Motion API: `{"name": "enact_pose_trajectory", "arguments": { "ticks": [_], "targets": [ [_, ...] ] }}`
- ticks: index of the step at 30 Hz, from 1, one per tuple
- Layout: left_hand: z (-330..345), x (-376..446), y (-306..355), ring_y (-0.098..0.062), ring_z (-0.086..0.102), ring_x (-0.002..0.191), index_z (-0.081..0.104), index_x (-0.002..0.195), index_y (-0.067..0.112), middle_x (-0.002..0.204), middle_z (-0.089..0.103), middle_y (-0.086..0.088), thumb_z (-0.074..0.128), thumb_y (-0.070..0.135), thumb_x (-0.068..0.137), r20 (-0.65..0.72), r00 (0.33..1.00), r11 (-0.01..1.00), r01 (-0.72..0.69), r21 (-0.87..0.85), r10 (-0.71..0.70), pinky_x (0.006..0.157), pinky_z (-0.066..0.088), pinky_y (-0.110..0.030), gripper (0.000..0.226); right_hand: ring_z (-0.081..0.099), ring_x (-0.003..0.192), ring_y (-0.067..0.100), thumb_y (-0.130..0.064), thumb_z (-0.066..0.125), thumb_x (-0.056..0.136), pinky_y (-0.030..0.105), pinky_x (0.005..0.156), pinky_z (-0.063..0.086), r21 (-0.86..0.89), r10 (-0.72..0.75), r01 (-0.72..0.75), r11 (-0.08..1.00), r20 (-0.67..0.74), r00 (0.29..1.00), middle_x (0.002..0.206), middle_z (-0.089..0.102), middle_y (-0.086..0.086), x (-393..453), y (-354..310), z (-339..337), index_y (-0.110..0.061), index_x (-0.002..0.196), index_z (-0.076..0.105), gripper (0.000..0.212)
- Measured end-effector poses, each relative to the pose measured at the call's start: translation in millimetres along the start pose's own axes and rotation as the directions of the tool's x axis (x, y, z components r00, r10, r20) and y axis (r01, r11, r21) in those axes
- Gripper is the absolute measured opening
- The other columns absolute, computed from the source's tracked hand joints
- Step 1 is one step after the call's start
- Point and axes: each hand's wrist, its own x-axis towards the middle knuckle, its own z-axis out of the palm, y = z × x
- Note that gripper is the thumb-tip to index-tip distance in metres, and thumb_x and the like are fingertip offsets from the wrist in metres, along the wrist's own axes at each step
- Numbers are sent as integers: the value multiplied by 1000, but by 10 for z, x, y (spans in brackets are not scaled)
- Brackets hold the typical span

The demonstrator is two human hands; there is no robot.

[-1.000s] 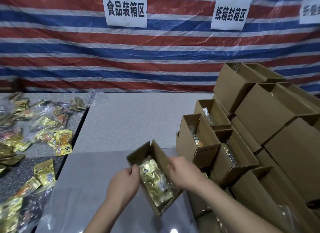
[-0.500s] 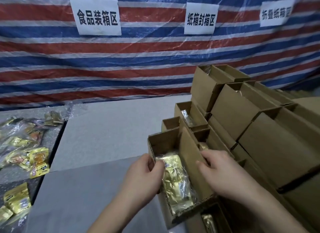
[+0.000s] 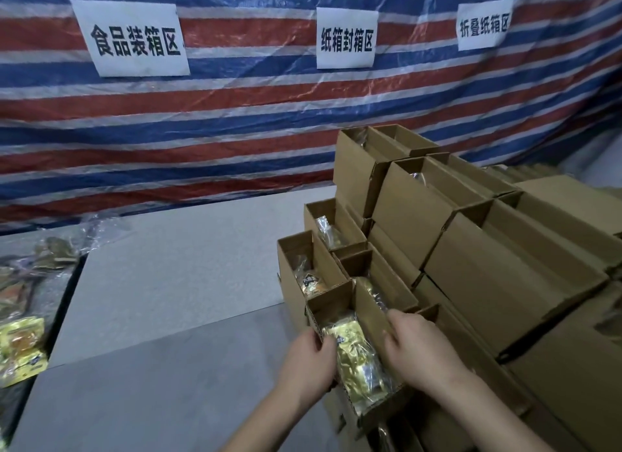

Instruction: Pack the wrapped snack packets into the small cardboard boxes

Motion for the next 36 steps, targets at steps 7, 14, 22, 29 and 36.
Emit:
{"name": "enact_pose_trajectory", "arguments": {
  "ticks": [7,14,22,29,36],
  "targets": [
    [191,205,-31,-19,68,67,50,94,9,79,63,-9,40,29,98,23,1000,999,16,36,-17,70,56,-42,23,42,66,1,-29,60,94,12,52,31,-125,-37,25,992,-93,995,74,40,-17,154,170,142,-27,93,59,3],
    [321,305,-125,-14,51,69,46,82,17,76,51,2,42,37,95,-32,999,995,-6,95,9,63,44,-33,24,43,71,1,-34,60,94,14,69,39,-153,-29,9,988,-128,991,82,45,-15,205,281,282,-25,104,66,14],
    [313,302,-192,-24,66,82,48,78,17,75,56,0,36,59,98,-37,999,999,-2,44,4,78,52,-40,48,42,63,2,-37,57,94,16,56,27,-126,-30,9,992,-160,987,69,33,-18,243,332,280,-23,94,60,14],
    [268,242,-259,-27,65,84,56,89,5,88,65,-14,30,61,99,-51,999,999,-3,39,5,84,54,-47,62,49,70,4,-40,56,95,18,63,35,-115,-32,14,993,-156,987,80,47,-15,247,330,269,-23,100,58,17],
    [63,272,-256,-15,61,78,54,81,15,80,63,-1,33,48,102,-151,987,994,-46,103,61,78,53,-38,44,49,74,1,-37,56,96,14,62,34,5,-60,62,998,-178,982,82,46,-16,305,201,190,-28,95,51,10]
  ]
}}
